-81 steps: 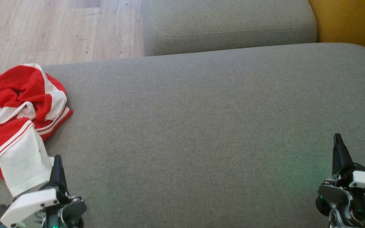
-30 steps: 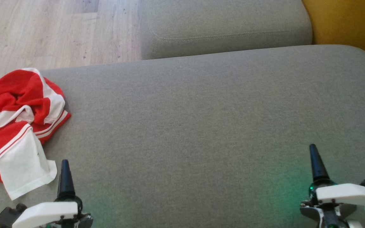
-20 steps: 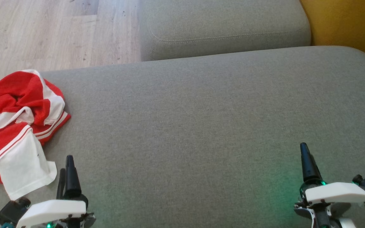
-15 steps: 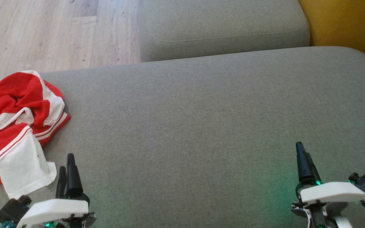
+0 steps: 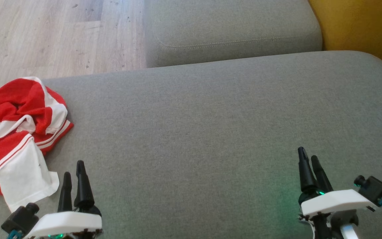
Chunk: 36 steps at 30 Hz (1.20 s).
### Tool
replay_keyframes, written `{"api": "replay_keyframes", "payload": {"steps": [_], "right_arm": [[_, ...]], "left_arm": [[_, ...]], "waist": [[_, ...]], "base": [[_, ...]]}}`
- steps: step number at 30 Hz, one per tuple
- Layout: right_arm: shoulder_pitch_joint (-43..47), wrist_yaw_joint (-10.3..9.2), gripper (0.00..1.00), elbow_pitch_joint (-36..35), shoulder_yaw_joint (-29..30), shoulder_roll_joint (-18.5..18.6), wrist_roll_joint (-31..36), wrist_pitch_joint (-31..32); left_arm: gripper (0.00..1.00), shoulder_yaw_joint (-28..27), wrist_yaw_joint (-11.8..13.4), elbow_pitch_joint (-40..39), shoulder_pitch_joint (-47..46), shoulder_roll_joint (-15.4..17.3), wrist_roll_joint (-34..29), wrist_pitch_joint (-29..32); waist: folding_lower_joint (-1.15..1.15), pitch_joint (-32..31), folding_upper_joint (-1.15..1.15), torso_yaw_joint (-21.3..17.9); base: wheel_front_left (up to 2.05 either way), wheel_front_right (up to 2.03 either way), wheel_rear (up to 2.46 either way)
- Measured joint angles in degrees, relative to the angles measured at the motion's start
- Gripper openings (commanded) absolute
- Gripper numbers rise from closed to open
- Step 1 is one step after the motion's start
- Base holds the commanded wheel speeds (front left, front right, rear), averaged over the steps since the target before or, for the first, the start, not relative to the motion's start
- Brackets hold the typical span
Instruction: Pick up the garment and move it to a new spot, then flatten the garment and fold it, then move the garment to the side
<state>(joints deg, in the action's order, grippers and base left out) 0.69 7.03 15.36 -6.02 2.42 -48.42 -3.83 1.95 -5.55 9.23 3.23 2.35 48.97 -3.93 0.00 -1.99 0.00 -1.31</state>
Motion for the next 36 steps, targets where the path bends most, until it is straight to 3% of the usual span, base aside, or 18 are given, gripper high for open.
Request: {"api": "replay_keyframes", "payload": {"steps": [36], "right_arm": [[0.15,0.01,1.00,-2.03,-7.06,0.07,25.38,-5.75]], "left_arm": [[1.00,2.87,-0.32,-1.99,2.99,0.09,-24.47,-5.75]], "waist": [[0.00,-1.65,0.00,-0.14]], "base": [[0.00,0.00,0.00]]}}
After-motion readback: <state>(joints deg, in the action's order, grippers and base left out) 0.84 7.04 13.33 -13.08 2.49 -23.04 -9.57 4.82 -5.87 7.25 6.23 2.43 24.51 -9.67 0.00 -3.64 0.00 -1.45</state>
